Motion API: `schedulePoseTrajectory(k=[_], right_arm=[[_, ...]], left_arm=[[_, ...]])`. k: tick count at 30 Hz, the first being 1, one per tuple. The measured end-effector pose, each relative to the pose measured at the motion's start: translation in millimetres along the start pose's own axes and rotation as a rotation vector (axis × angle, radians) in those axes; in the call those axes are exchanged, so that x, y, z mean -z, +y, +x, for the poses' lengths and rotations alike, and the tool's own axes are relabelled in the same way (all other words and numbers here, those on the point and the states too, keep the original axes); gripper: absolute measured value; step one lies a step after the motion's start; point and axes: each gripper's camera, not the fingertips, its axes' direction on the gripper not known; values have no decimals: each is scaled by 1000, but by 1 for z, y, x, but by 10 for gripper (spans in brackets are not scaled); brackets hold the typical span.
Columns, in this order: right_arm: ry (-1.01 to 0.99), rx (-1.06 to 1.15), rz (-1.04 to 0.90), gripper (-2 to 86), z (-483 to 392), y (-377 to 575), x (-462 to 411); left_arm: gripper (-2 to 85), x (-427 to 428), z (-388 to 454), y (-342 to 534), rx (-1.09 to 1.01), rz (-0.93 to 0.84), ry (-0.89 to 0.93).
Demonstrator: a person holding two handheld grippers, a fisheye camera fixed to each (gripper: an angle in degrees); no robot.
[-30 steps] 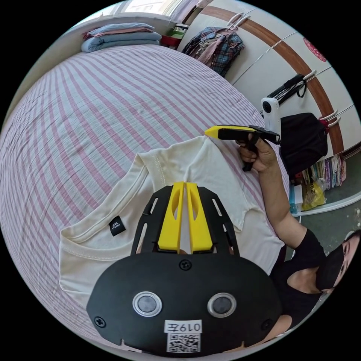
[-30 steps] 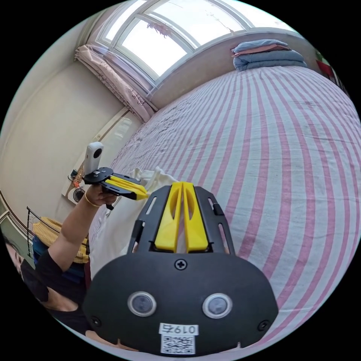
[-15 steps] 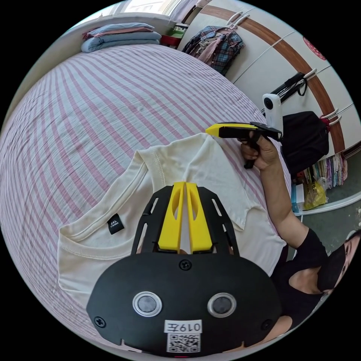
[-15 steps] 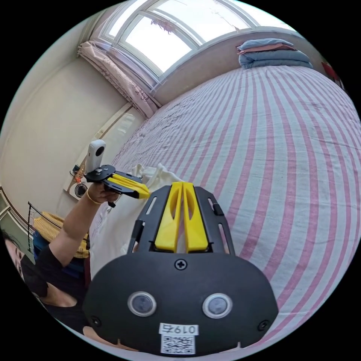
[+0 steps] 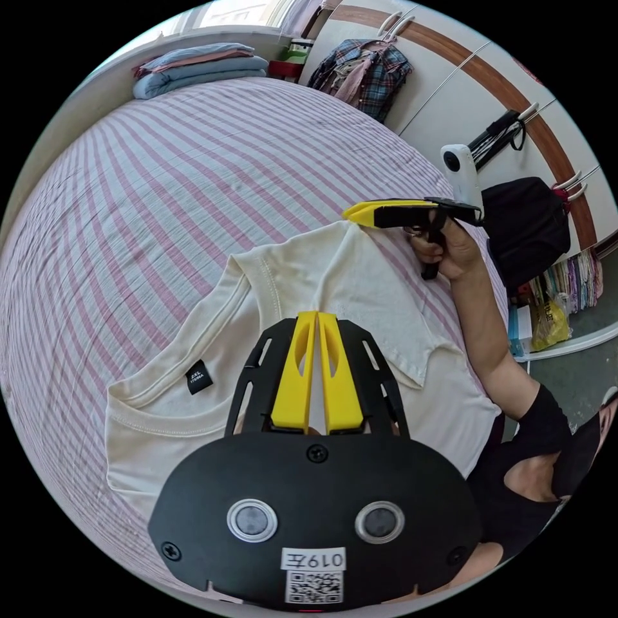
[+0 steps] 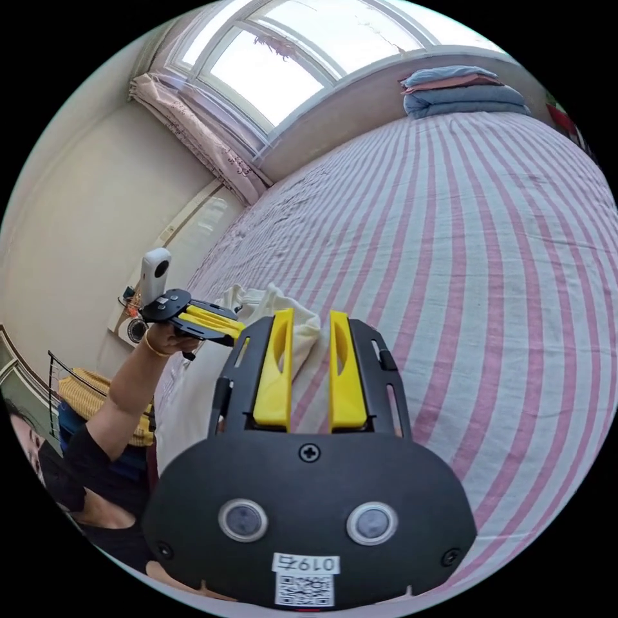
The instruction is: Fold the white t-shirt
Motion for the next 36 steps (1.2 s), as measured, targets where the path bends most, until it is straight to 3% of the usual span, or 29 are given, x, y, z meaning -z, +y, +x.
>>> schedulePoseTrajectory(k=[10,16,25,29,36], right_arm=[[138,69,1,-4,-22,-6,12],[265,119,-28,-6,-41,-10,11],[183,82,-20,-6,-28,-13,33],[179,77,-23,-4,-26,-13,40],[291,113,-69,30,-37,-14,43]], left_arm=[[9,10,-6,9,0,9,20],[7,13,-21,12,92,0,5],[6,28,-31,23,143,48,121],[7,11,-35,26,201,-44,58],[8,7,-20,28,209,-12,16]])
